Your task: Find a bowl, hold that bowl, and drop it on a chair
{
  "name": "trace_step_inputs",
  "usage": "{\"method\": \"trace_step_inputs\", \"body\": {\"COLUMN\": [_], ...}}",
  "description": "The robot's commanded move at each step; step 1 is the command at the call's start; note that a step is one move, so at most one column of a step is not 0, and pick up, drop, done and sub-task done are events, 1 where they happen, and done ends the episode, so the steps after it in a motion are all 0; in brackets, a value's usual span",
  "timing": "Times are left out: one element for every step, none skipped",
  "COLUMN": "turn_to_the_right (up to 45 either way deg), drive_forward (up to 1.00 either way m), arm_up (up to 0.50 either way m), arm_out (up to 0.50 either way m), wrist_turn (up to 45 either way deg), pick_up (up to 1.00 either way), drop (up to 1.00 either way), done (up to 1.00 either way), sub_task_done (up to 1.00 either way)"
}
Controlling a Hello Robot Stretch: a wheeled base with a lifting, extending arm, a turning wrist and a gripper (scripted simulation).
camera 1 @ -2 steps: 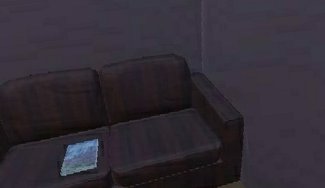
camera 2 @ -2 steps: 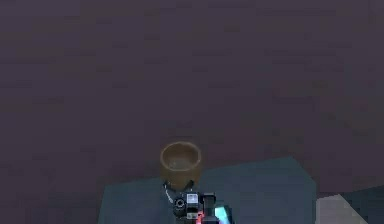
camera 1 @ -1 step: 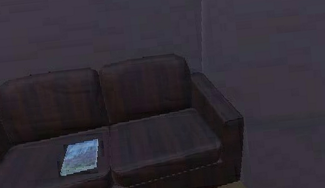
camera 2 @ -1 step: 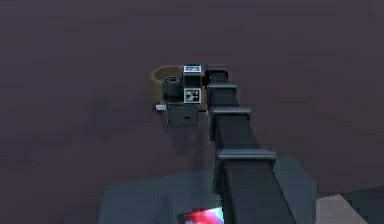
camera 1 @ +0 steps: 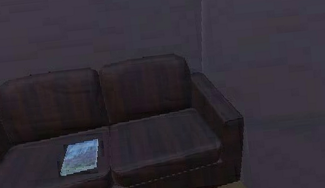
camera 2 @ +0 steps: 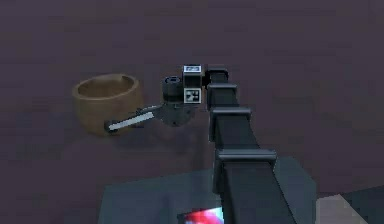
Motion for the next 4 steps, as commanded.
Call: {"method": "trace_step_inputs", "body": {"turn_to_the_right": [0.0, 0.0, 0.0, -45.0], "drive_forward": [0.00, 0.00, 0.00, 0.00], "arm_up": [0.00, 0.00, 0.00, 0.00], "arm_out": [0.00, 0.00, -0.24, 0.00], "wrist_turn": [-45.0, -33.0, 0.0, 0.0], "pick_up": [0.00, 0.00, 0.00, 0.00], "drop": [0.00, 0.00, 0.00, 0.00], "done": [0.00, 0.00, 0.00, 0.00], "sub_task_done": [0.00, 0.00, 0.00, 0.00]}}
